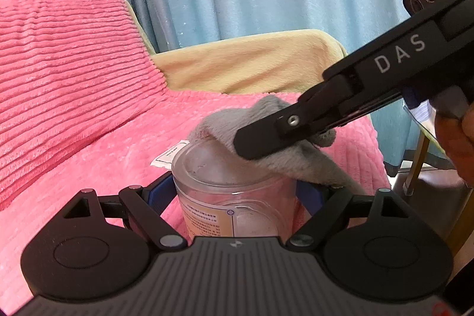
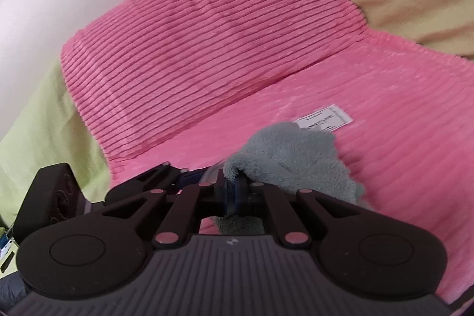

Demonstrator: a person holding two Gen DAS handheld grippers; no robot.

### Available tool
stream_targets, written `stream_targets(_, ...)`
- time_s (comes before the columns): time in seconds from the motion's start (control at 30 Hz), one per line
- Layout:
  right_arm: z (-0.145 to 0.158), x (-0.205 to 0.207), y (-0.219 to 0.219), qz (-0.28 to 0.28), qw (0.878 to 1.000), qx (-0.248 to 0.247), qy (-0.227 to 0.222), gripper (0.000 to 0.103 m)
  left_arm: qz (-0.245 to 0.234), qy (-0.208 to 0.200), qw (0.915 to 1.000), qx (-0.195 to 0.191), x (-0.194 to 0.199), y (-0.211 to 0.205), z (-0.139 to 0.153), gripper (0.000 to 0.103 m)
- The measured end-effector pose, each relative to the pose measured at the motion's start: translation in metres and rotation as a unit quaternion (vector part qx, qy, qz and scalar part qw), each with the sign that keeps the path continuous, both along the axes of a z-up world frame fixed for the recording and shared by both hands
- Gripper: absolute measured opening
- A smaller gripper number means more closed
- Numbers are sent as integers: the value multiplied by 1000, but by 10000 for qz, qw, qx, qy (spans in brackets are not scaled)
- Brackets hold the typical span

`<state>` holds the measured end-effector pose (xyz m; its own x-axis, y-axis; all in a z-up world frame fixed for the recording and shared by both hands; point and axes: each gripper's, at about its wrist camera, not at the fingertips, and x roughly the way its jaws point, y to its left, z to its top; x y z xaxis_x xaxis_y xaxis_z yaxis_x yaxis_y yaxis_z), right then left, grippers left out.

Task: Clean container
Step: 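Rub the cloth around the jar rim with the right tool while the left tool holds the jar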

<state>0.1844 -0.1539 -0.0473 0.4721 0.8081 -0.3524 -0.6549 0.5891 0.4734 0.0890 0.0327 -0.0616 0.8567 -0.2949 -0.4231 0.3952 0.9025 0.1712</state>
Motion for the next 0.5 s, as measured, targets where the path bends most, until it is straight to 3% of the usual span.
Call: stream_targets(0.5,5,-3,-4,-212,9985,-396,-314,2,-26,-18,10000,-13,5,1,-2,85)
